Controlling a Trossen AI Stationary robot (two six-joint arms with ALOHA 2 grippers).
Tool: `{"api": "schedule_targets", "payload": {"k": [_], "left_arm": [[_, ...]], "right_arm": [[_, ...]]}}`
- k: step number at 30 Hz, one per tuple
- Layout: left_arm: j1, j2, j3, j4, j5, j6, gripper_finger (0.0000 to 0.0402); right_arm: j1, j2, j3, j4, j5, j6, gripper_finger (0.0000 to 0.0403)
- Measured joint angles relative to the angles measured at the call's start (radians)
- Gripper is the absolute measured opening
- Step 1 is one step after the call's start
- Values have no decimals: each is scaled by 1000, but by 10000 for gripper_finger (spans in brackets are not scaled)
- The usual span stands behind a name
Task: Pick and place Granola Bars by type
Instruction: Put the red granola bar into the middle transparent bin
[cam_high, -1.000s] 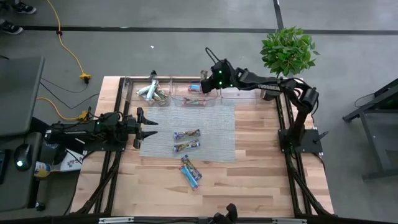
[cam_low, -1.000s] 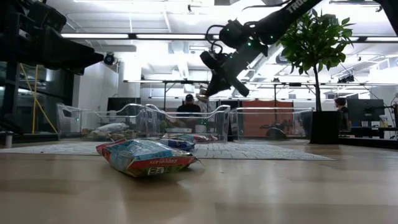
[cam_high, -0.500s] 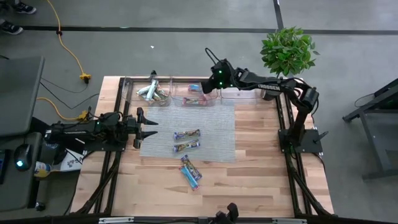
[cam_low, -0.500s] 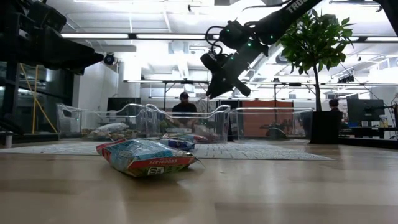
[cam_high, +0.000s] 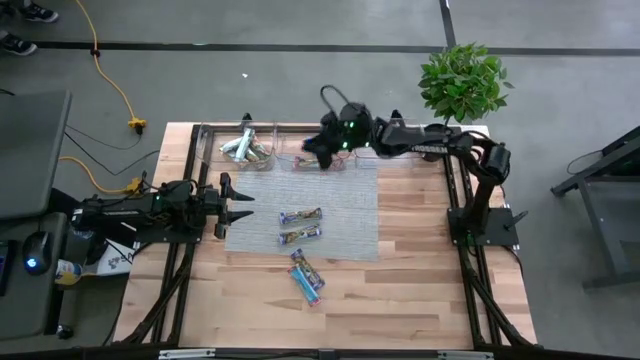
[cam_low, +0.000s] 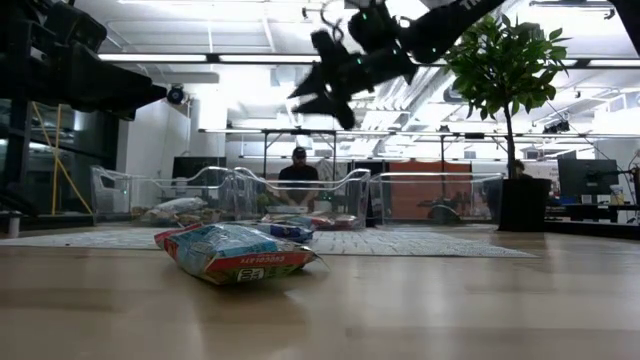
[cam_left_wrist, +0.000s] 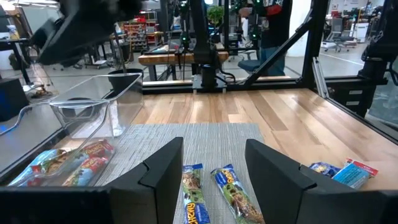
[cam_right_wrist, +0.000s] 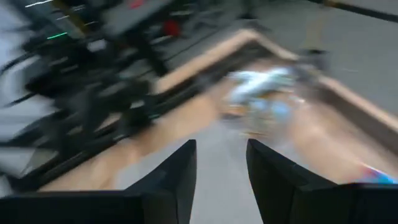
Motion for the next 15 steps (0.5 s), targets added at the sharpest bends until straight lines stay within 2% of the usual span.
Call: {"api": "schedule_targets", "payload": {"k": [5, 7, 15], "left_arm": [[0, 0, 0, 0, 0, 0, 172], [0, 0, 0, 0, 0, 0, 172], [0, 0, 0, 0, 0, 0, 172]], "right_arm": [[160, 1, 0, 4, -83, -93, 138], [235, 1, 0, -13, -76, -109, 144], [500, 1, 0, -202, 181, -21, 182]]}}
